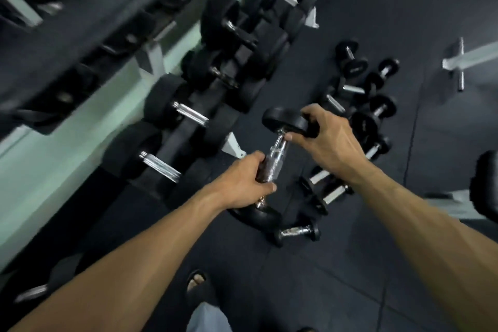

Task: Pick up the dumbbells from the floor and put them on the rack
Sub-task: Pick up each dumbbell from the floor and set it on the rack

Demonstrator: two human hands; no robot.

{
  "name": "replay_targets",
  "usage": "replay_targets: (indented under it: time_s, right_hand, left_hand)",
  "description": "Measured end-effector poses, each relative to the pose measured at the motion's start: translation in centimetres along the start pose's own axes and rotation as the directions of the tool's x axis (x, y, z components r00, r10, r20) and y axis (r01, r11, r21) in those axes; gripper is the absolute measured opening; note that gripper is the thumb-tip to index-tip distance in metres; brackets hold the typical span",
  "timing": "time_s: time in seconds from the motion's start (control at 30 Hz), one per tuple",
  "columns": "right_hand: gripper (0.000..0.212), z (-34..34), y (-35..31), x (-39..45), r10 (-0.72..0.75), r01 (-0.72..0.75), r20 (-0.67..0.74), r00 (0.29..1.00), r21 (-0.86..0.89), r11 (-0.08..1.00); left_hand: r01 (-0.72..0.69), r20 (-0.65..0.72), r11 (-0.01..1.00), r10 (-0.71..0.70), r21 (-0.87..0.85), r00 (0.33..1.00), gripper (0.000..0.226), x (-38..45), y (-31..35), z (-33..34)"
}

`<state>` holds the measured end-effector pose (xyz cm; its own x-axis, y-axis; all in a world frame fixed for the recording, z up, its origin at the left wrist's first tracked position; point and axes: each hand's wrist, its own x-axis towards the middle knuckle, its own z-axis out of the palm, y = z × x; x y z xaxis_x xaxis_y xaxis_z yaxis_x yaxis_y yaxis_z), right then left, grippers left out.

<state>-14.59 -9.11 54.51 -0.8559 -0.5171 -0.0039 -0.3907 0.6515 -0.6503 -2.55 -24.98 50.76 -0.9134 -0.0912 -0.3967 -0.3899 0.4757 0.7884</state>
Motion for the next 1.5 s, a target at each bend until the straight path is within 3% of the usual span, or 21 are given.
replay_targets:
  time_s: [0.2,0.53,0.7,0.83,1.0,1.13,1.33,1.5]
  right_hand:
    - [0.043,-0.9,-13.8,7.1,-0.124,0.125,0.017,0.992,-0.043,0.991]
    - [0.039,5.2,-30.7,17.4,-0.348,0.353,0.174,0.921,0.001,0.936]
    - [0.034,10.6,-36.2,22.0,-0.5,0.516,0.305,0.811,0.031,0.856]
    - [0.034,15.4,-39.9,25.8,-0.595,0.618,0.442,0.671,0.11,0.778]
    - [0.034,21.0,-43.2,29.9,-0.65,0.686,0.548,0.527,0.177,0.706]
    - [0.035,24.6,-45.1,32.3,-0.668,0.719,0.61,0.426,0.219,0.659]
    - [0.037,28.2,-45.3,34.3,-0.66,0.728,0.668,0.343,0.255,0.636]
    - [0.036,28.5,-45.3,34.8,-0.681,0.748,0.672,0.29,0.285,0.599]
  left_hand:
    - [-0.046,-0.134,0.999,0.049,0.022,0.99,0.025,-2.4,1.7,-13.1]
    - [0.071,-0.356,0.99,-0.108,-0.118,0.928,0.034,-5.8,-1.9,-28.9]
    - [0.151,-0.49,0.965,-0.239,-0.214,0.838,0.033,-6.4,-5.2,-33.0]
    - [0.207,-0.553,0.91,-0.386,-0.359,0.738,0.03,-6.0,-8.2,-35.5]
    - [0.278,-0.611,0.845,-0.526,-0.457,0.592,0.044,-4.6,-10.8,-38.2]
    - [0.291,-0.627,0.797,-0.598,-0.529,0.499,0.04,-3.5,-12.7,-39.6]
    - [0.316,-0.579,0.735,-0.671,-0.6,0.463,0.036,-1.7,-14.0,-39.6]
    - [0.308,-0.55,0.716,-0.686,-0.627,0.476,0.036,-2.0,-14.3,-39.7]
